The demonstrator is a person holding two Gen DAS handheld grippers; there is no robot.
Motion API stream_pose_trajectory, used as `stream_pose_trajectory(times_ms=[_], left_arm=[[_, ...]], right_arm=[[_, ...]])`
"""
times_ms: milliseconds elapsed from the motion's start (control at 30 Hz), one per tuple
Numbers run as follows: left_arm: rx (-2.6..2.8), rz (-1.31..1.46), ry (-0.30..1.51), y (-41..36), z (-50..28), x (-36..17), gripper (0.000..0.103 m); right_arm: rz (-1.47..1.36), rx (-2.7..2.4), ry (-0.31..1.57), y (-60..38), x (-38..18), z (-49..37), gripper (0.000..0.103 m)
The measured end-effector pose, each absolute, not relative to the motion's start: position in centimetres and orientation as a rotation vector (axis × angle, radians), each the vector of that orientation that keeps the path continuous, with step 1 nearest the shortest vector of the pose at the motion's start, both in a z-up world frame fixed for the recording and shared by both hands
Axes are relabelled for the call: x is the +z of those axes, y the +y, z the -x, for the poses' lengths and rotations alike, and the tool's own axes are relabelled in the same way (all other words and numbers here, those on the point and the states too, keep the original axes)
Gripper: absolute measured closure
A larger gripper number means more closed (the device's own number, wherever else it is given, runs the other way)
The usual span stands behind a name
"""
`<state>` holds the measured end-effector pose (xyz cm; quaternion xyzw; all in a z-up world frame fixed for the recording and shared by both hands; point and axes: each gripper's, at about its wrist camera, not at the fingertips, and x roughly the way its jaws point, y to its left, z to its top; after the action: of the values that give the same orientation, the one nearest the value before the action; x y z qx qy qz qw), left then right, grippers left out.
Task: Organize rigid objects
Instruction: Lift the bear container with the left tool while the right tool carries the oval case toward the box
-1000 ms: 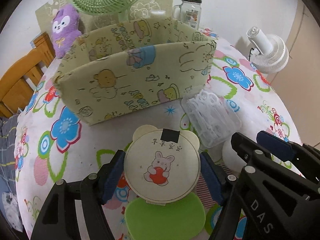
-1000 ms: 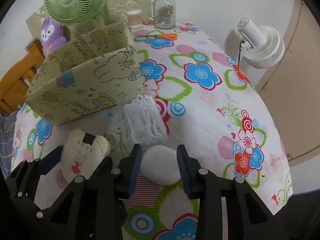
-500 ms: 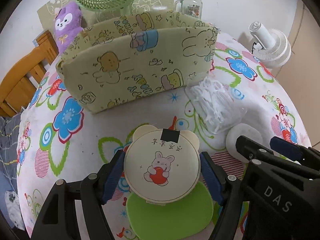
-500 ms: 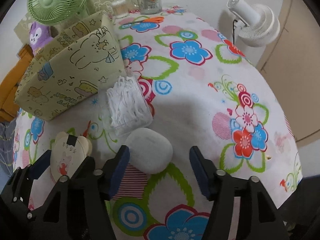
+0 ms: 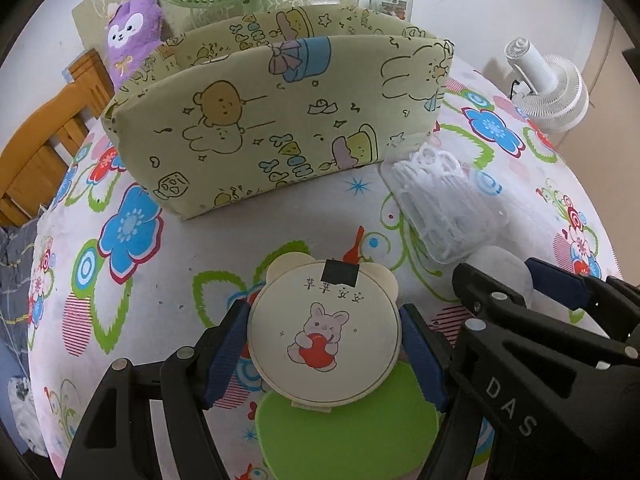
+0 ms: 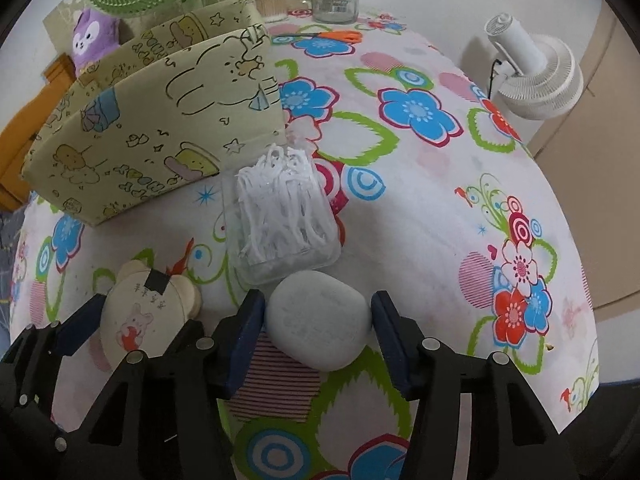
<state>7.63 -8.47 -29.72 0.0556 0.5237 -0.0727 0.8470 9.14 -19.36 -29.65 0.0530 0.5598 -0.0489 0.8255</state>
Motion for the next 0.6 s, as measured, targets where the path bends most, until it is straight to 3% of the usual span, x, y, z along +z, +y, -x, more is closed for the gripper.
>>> stream_pose_trajectory(times_ms=[600], left_arm=[[-0.123,-0.077,1.012,-7.4,-6.2,-23.4,0.027]], right_arm=[[-0.092,-0.075,1.066,-18.1,-22.9,-7.6,0.045]])
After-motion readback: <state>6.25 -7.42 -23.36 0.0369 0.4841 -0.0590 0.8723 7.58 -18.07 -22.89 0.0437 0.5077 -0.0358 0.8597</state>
